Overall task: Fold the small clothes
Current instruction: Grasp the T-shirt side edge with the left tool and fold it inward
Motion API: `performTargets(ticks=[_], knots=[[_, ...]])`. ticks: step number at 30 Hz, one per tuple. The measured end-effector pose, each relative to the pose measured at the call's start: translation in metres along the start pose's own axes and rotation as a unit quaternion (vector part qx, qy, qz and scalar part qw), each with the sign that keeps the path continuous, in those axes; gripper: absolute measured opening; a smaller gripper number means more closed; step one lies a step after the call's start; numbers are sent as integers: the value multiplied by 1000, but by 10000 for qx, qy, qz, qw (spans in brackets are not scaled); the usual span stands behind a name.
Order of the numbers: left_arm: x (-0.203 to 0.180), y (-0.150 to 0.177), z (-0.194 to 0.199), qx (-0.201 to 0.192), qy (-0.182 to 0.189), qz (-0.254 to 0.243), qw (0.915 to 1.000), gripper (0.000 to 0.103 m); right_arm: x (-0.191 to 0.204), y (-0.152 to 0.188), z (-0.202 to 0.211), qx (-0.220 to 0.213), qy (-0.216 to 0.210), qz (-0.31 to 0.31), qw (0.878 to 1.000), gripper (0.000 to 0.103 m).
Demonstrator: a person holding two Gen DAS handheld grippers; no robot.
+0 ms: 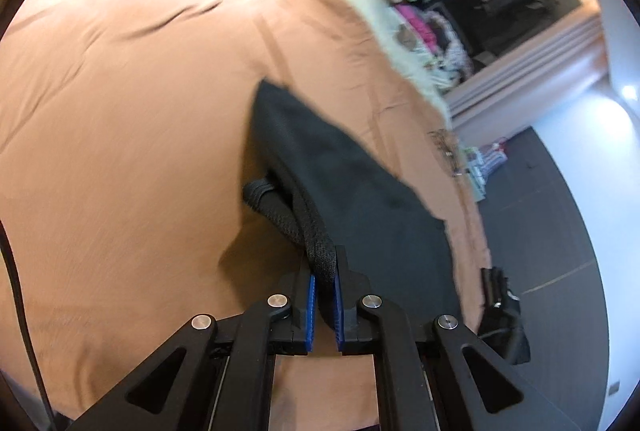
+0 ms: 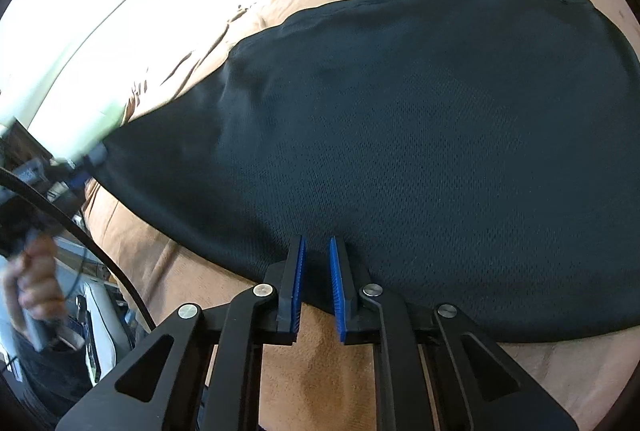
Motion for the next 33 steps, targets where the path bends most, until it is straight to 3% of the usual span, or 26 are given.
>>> performTargets(ticks=[10, 14, 23, 25, 27, 29, 33], knots=[[-99, -29, -6, -89, 448, -755, 9961, 7, -22, 5, 11, -170, -169, -391, 9989, 9], [-133, -28, -14, -38, 605, -1019, 9929, 7, -28, 7, 22, -244, -234, -475, 9983, 9], [-210, -6, -37, 240, 931, -1598, 9824, 7, -59, 7, 80, -761, 65, -559, 9955, 10], [-226, 4, -44, 323, 1002, -1712, 9796, 7, -65, 9, 96, -864, 131, -563, 9946, 14], [-240, 14, -49, 405, 1074, -1834, 9763, 7, -68, 11, 109, -966, 186, -569, 9935, 36], [-251, 23, -55, 480, 1114, -1943, 9734, 7, -75, 14, 123, -1108, 272, -596, 9917, 51], [-274, 48, -71, 732, 1217, -2133, 9666, 7, -91, 23, 150, -1340, 367, -665, 9881, 51]])
Point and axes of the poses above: each gripper's, at about its wrist camera, not at the fingertips, and z roughly against the way its jaws point, x to its left, y to its underside, the point moved 10 cm from there along -z, roughly the way its jaws point, and after that the axes turned 6 degrees about -y, right-handed, at the moved point
